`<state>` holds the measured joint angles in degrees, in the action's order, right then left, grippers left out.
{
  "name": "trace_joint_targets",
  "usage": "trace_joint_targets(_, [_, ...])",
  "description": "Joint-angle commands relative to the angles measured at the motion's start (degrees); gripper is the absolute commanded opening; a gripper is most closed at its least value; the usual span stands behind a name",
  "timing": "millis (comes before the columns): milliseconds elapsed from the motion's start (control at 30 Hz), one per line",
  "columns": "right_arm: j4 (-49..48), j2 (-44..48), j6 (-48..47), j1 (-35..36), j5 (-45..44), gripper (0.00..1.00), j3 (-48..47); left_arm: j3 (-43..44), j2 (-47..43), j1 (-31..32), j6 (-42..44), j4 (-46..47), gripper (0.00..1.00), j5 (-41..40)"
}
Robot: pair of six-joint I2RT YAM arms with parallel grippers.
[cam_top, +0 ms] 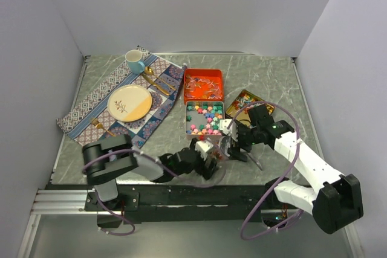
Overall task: Pack the candies
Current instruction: Screw the bottle lid onto the packing bottle.
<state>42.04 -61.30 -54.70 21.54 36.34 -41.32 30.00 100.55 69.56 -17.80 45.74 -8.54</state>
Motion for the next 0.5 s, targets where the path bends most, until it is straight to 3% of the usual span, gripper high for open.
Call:
trace_joint_targets(0, [4.36,-0.76,0.3,-0.45,-4.52,0.59,-2.01,-5.83,-6.76,5.32,-2.15,-20.67,0.96,8.09])
trace_joint_targets(133, [5.94,0.39,-0.06,-0.36,-5.05,0.59,-4.2,-7.41,-12.65,7.87,-0.39,-21.3,0.96,11.17])
trace_joint_targets(233, [7.44,-0.49,0.99,0.17,-3.91,0.6,-6.84,-6.36,-17.83,7.7,1.54,-22.18,0.96,8.81])
trace_joint_targets(367, [4.47,-2.15,5.56,3.32,-3.03,0.62,-10.0,-5.21,-31.24,5.68,6.62,-23.93,0.96,3.53])
trace_joint_targets(467, [3.31,-3.21,7.58,7.19,-4.34,0.72,-9.75,-4.69,-40.39,5.24,9.71,-26.83,0.97,1.07])
